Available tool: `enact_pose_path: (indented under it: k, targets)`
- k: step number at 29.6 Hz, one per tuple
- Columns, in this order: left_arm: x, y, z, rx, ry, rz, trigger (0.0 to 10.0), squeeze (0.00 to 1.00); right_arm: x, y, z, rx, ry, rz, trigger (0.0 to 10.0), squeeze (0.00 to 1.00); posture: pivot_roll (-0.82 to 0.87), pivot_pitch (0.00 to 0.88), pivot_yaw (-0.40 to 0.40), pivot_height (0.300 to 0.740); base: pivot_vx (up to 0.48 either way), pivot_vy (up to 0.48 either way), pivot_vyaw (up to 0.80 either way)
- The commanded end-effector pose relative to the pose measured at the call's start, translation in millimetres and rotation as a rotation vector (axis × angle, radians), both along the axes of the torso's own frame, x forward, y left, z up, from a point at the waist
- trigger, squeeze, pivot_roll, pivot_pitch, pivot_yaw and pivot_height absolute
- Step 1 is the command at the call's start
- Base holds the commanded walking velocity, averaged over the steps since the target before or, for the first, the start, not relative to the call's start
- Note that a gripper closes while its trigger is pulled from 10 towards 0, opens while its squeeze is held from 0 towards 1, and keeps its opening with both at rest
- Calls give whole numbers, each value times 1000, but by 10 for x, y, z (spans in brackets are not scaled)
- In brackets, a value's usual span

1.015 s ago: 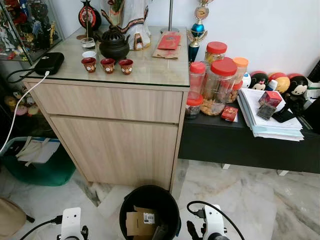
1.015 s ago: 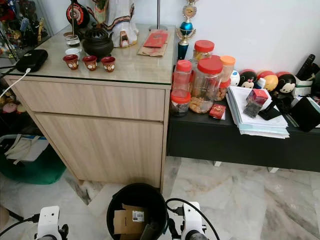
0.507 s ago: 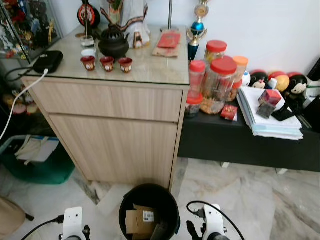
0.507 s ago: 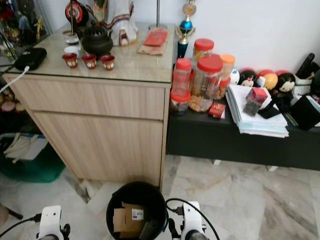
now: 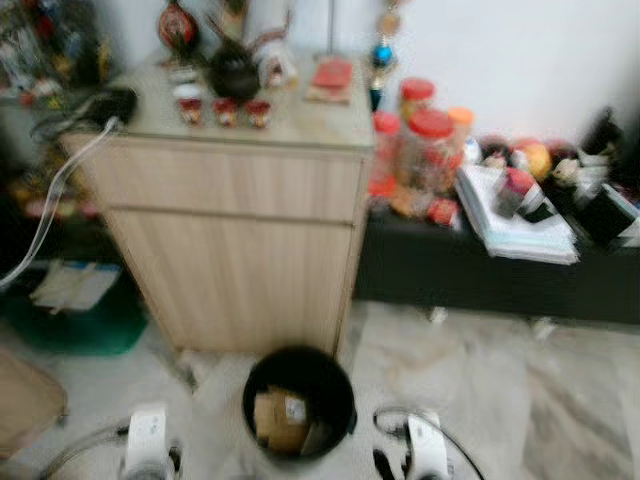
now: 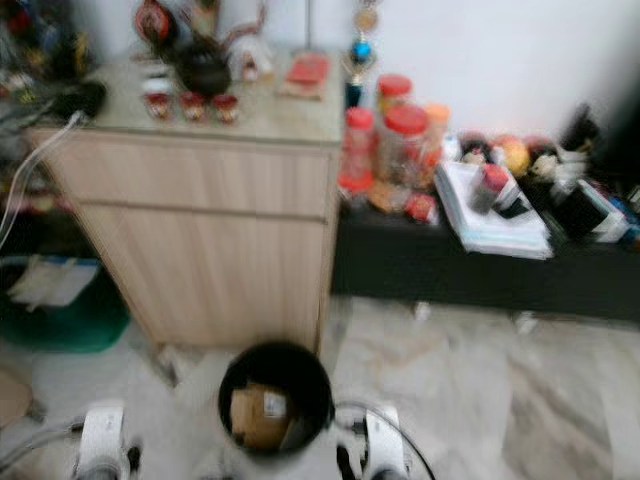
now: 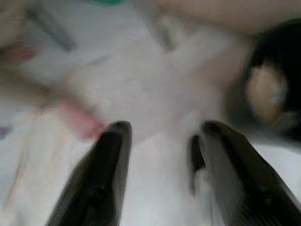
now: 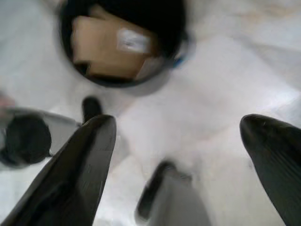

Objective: Picking trash to rubbish bin

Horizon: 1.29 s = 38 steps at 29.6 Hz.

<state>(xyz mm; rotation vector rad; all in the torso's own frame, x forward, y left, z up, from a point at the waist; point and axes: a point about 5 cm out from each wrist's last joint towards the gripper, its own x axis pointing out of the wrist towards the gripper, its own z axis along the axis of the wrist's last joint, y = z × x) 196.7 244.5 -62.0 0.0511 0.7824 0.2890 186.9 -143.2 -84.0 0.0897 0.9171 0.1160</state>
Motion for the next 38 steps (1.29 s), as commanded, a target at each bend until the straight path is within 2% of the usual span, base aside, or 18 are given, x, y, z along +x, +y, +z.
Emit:
enact_pose_path:
  k: [1, 17, 38]
  targets:
    - [-152, -26, -100, -28, 67, 20, 10000, 0, -23, -9, -9, -2, 1, -8, 10000, 0, 55, 37, -41, 740, 0, 0, 0]
    - [-150, -27, -98, -34, 63, 19, 10000, 0, -23, 8, -9, 3, -1, -8, 10000, 0, 55, 36, -40, 740, 0, 0, 0]
    - [-134, -48, -95, -37, 57, 7, 10000, 0, -17, 18, -5, 8, -6, -9, 10000, 0, 55, 36, -41, 740, -242, 0, 0]
